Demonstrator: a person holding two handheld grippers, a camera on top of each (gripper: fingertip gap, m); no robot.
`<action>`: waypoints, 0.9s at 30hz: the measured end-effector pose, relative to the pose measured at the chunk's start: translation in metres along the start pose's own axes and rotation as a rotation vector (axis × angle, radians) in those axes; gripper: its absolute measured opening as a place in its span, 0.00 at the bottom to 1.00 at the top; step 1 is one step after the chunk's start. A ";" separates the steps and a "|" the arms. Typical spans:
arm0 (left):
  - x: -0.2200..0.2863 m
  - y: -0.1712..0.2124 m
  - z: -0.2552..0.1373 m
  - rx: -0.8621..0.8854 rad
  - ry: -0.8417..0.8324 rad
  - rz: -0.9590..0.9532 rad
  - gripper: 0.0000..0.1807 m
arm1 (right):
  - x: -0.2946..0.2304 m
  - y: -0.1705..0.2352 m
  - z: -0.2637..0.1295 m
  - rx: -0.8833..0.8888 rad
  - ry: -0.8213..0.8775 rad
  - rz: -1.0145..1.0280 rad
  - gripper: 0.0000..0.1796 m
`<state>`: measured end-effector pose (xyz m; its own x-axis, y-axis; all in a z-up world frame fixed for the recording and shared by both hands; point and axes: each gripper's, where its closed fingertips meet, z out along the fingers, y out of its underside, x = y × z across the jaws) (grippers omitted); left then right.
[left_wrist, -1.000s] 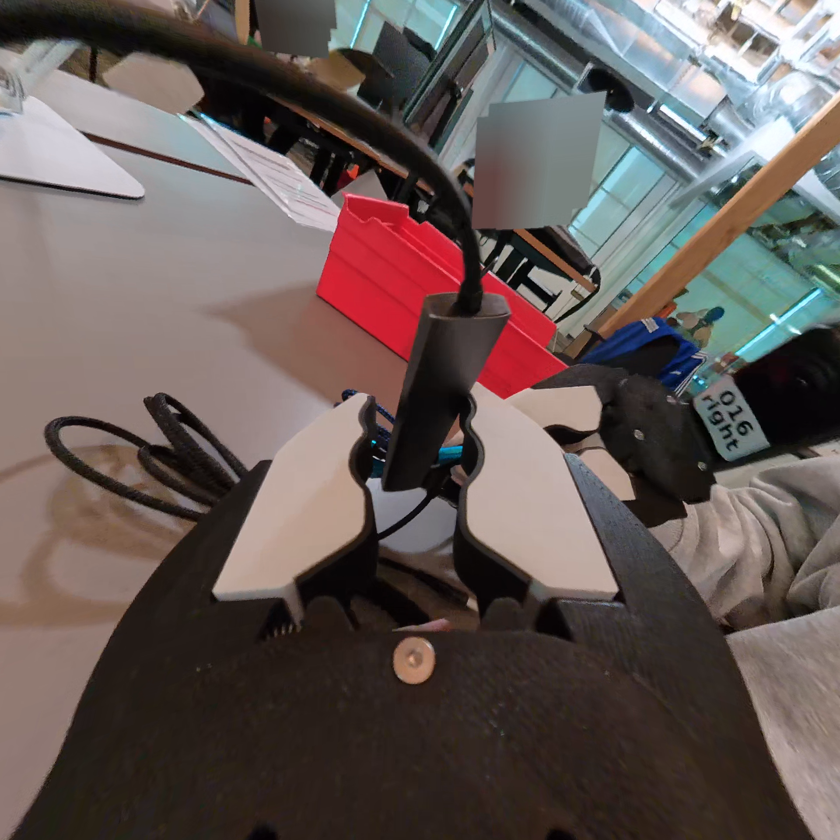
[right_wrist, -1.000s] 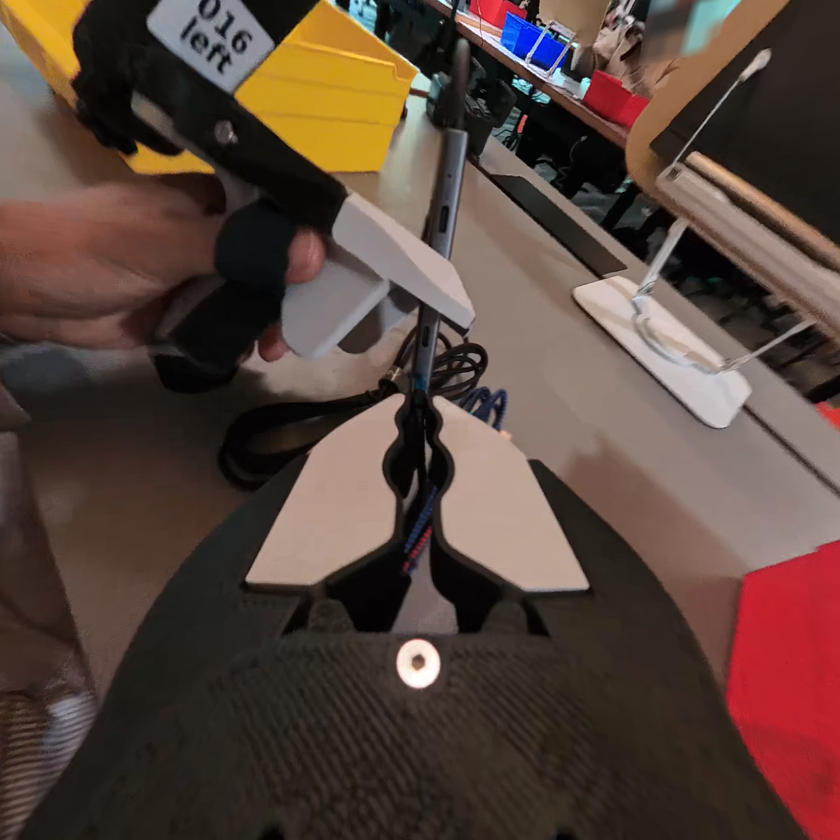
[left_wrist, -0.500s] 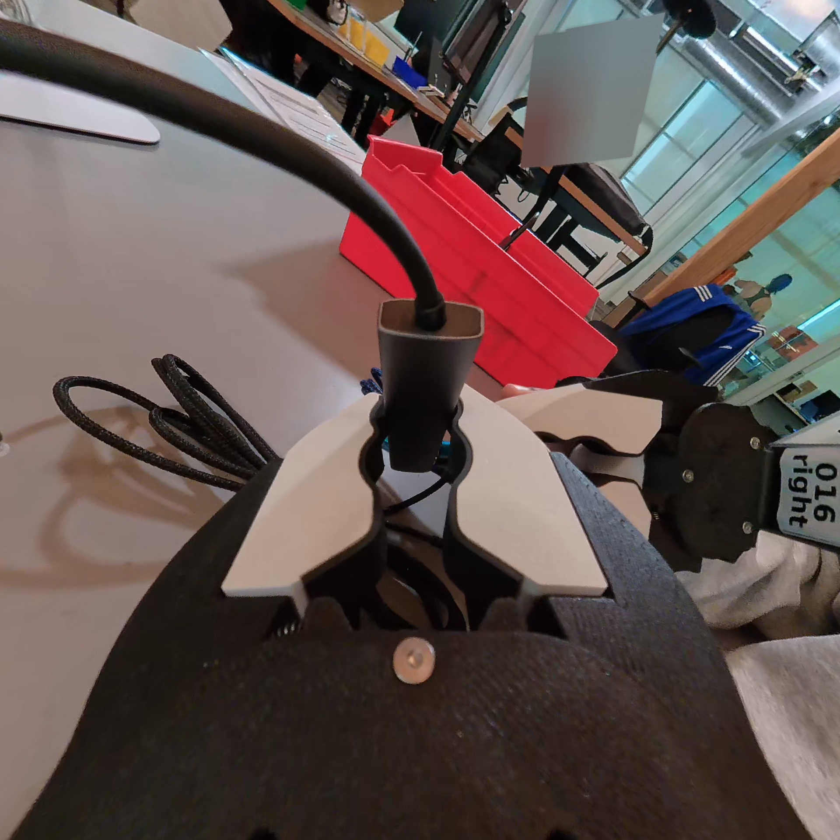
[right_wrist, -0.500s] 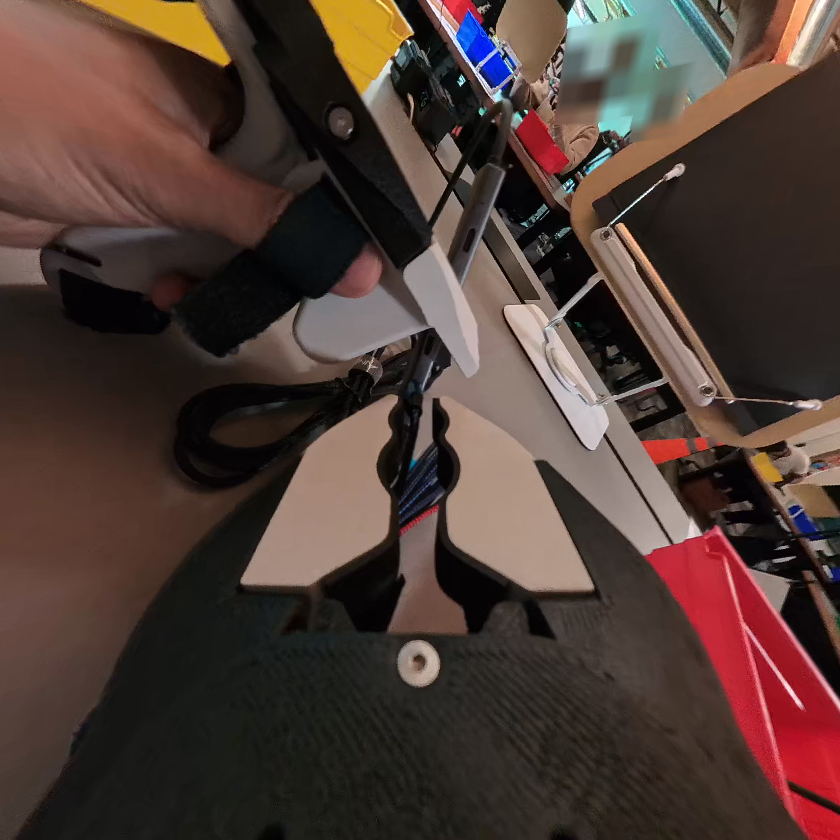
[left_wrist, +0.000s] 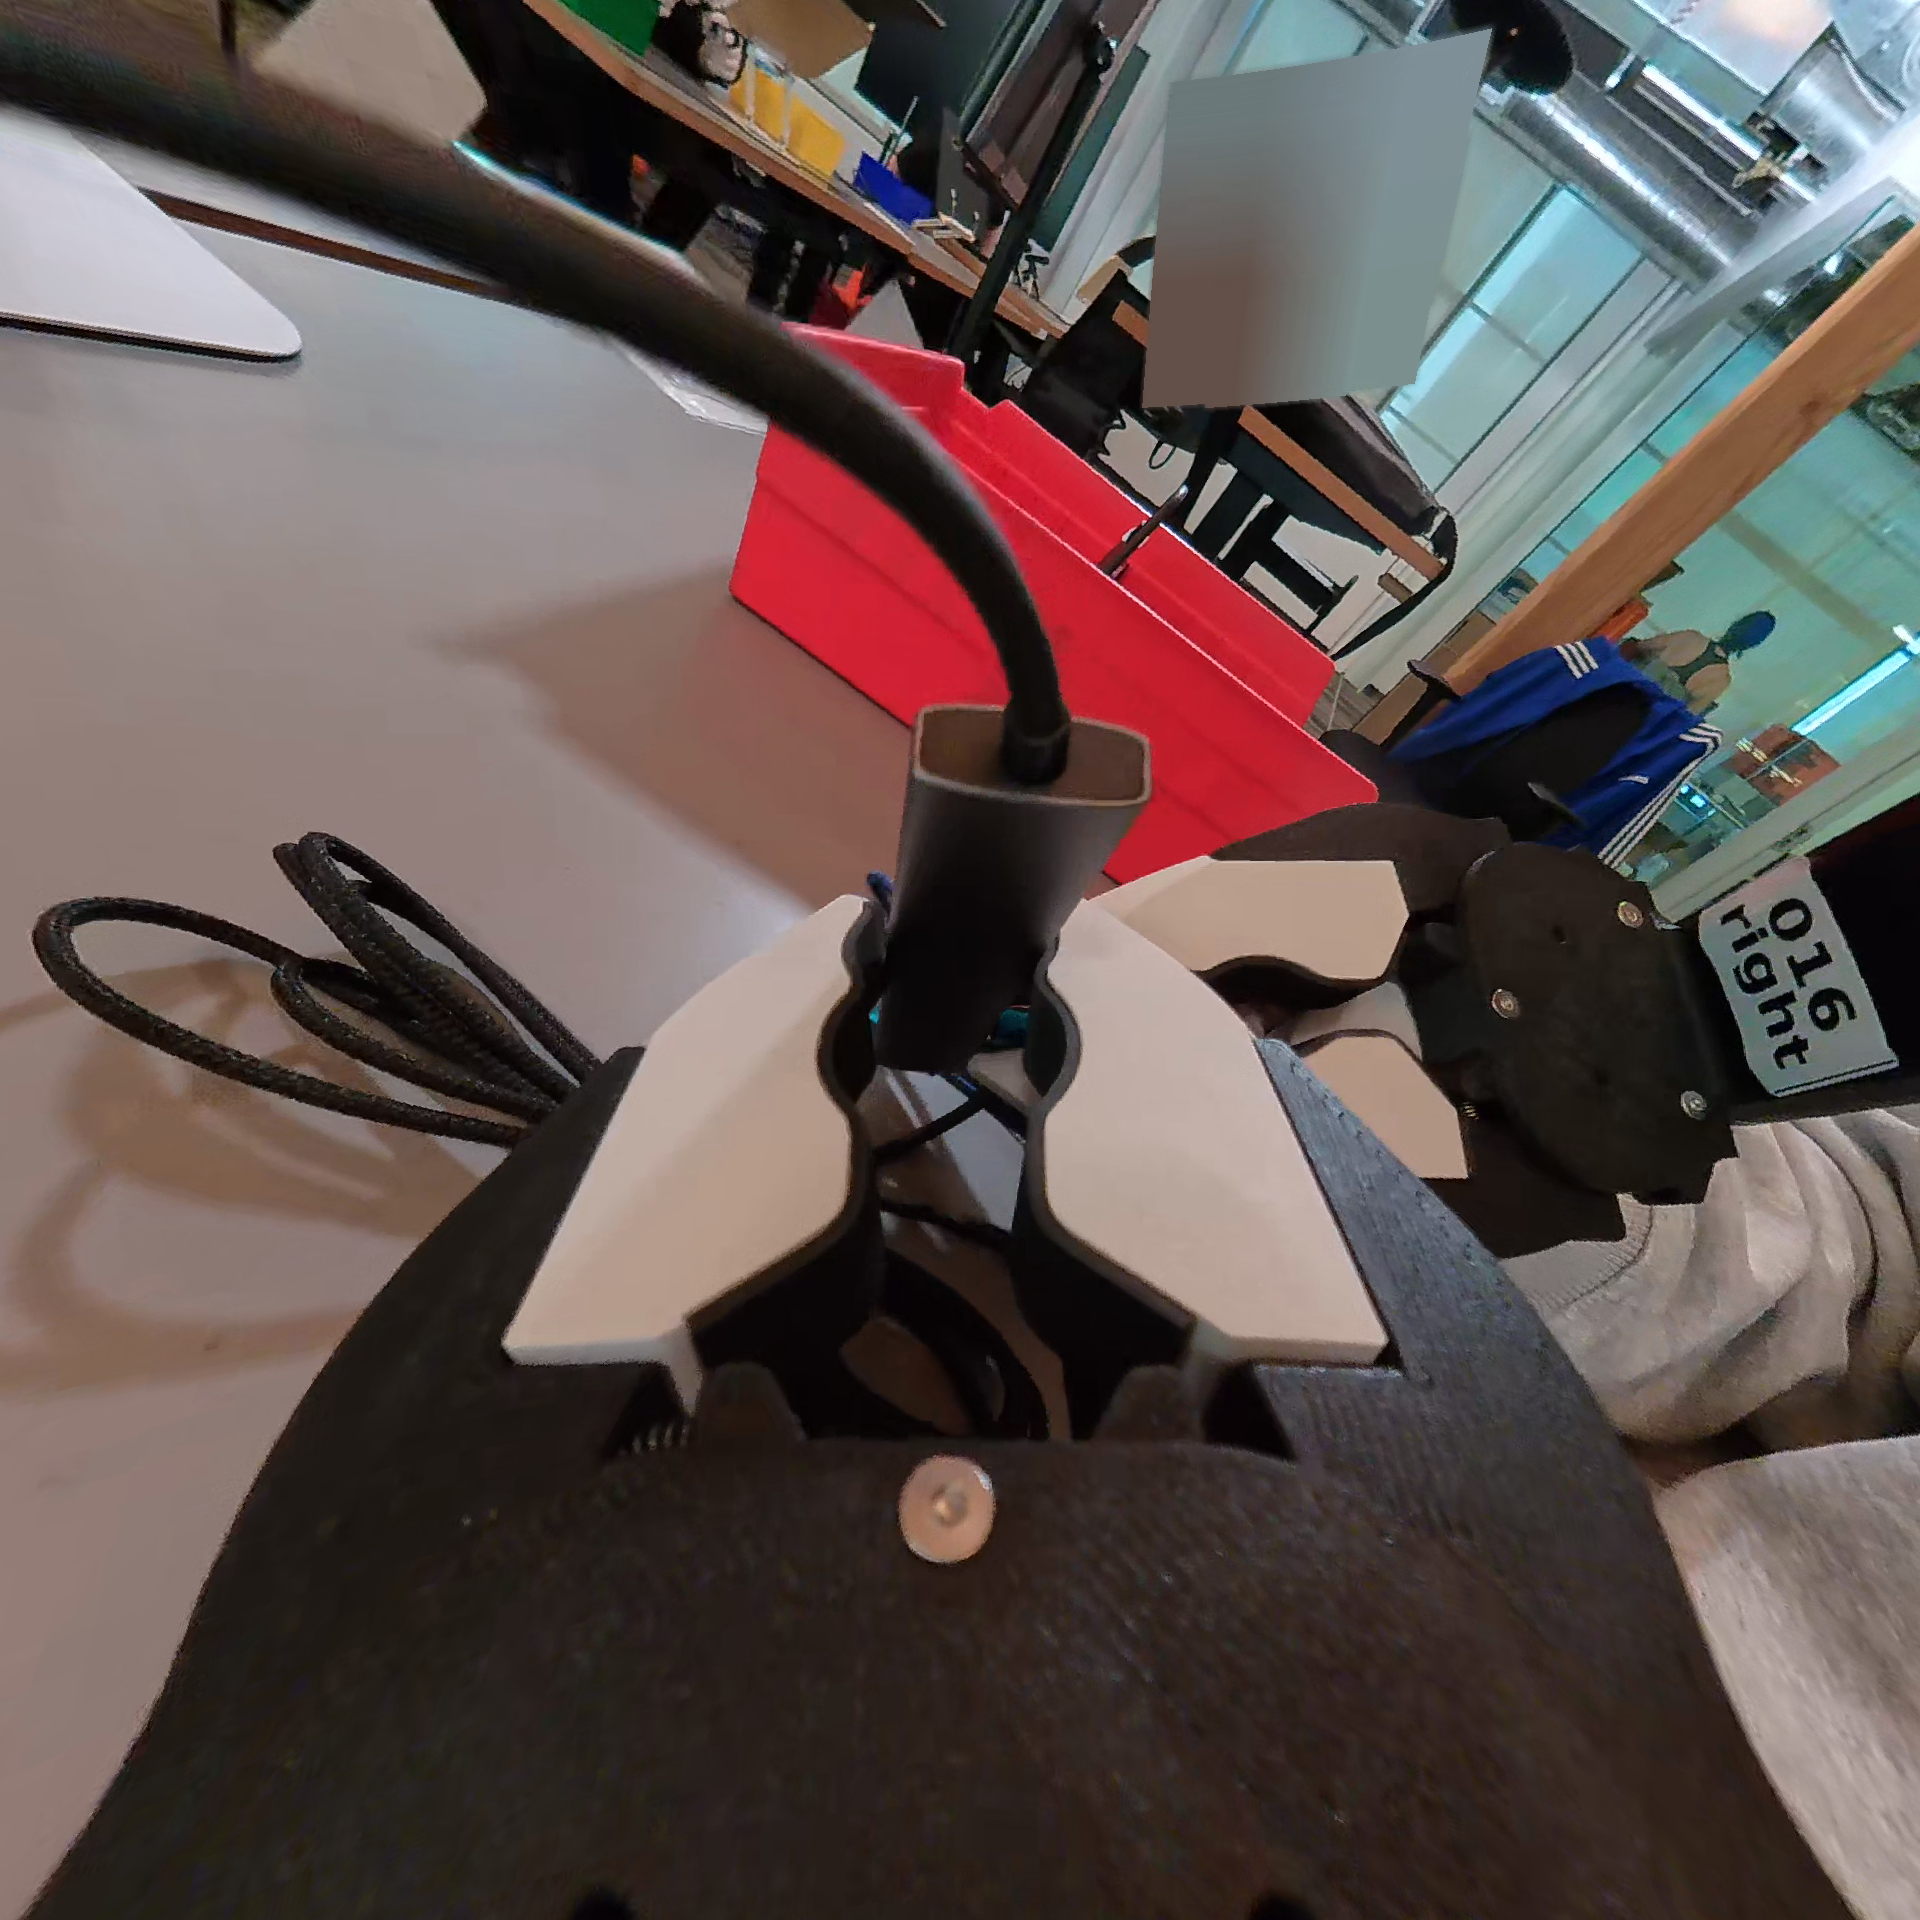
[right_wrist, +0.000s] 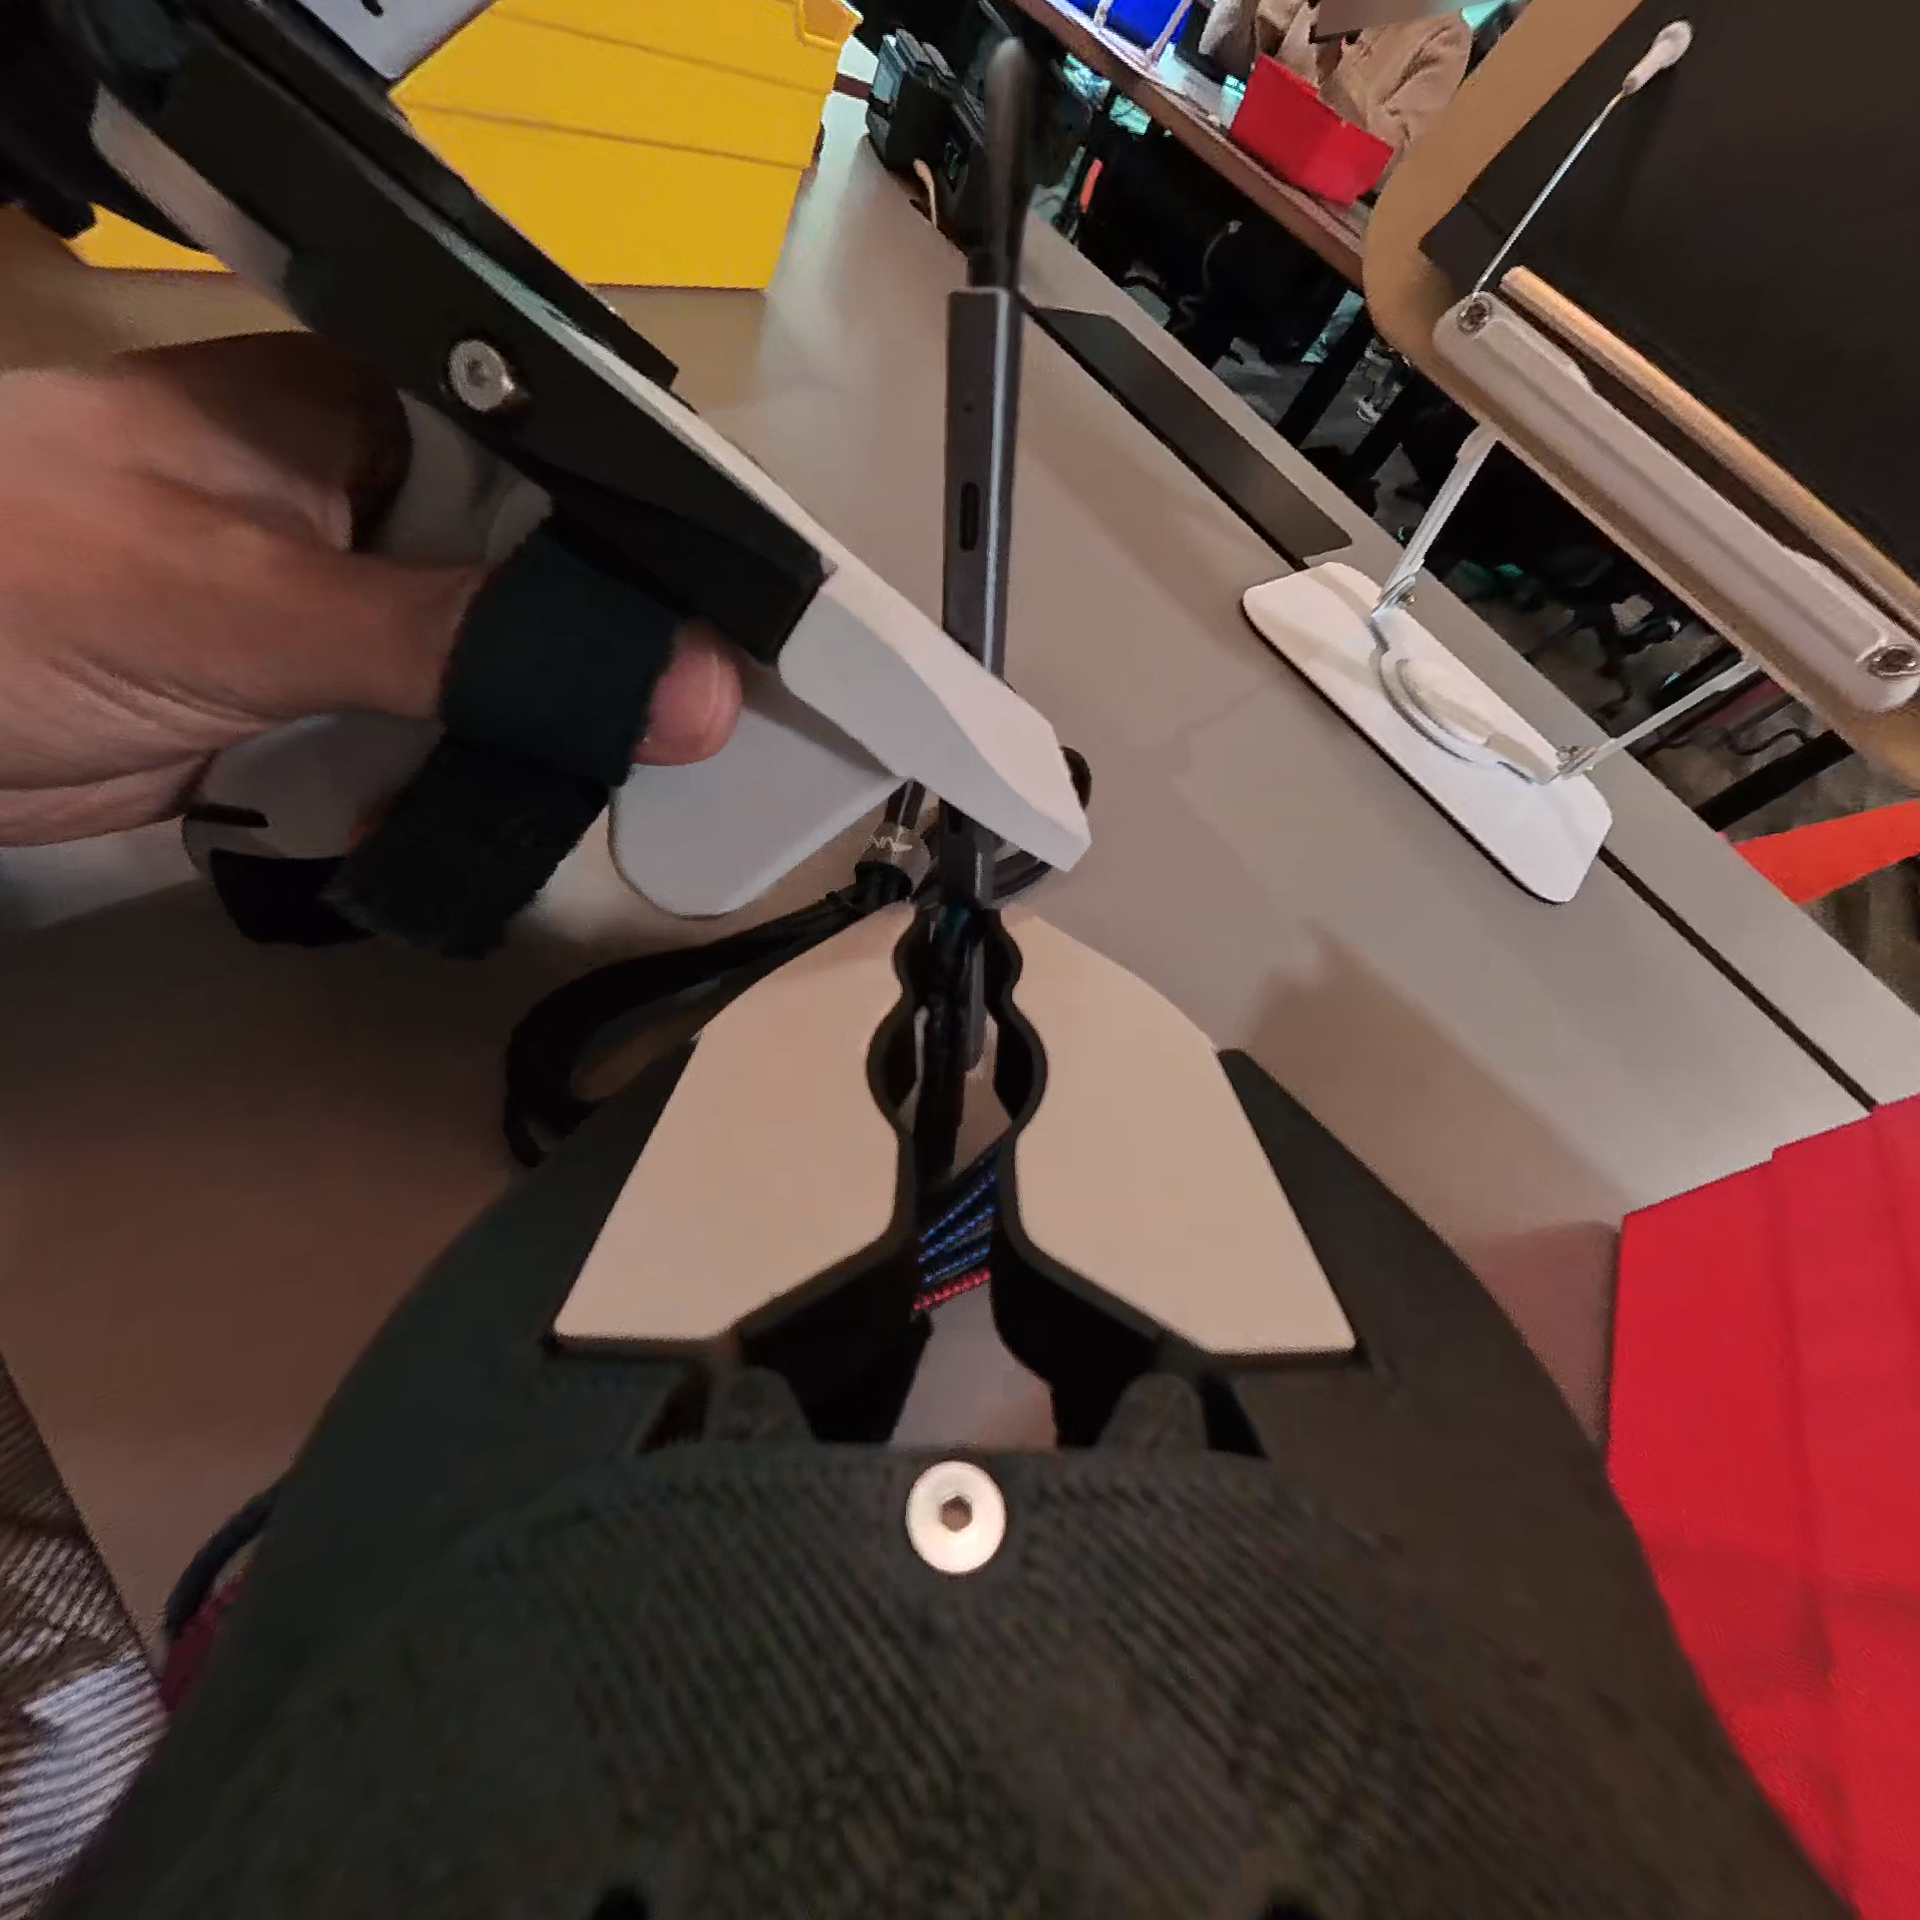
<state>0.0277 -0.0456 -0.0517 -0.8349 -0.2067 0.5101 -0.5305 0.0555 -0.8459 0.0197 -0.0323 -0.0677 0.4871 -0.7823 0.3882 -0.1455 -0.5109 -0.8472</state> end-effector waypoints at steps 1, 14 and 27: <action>-0.001 0.000 0.000 0.000 -0.010 0.006 0.15 | 0.001 0.000 0.000 -0.003 0.004 -0.002 0.05; 0.003 -0.004 0.001 0.042 -0.001 -0.005 0.15 | 0.006 -0.004 -0.005 0.022 0.055 -0.072 0.04; 0.004 -0.002 0.003 0.037 0.020 -0.042 0.15 | 0.005 -0.003 -0.009 0.035 0.025 -0.088 0.04</action>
<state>0.0254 -0.0490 -0.0487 -0.8150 -0.1883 0.5480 -0.5597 0.0114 -0.8286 0.0147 -0.0384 -0.0600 0.4751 -0.7438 0.4701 -0.0726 -0.5656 -0.8215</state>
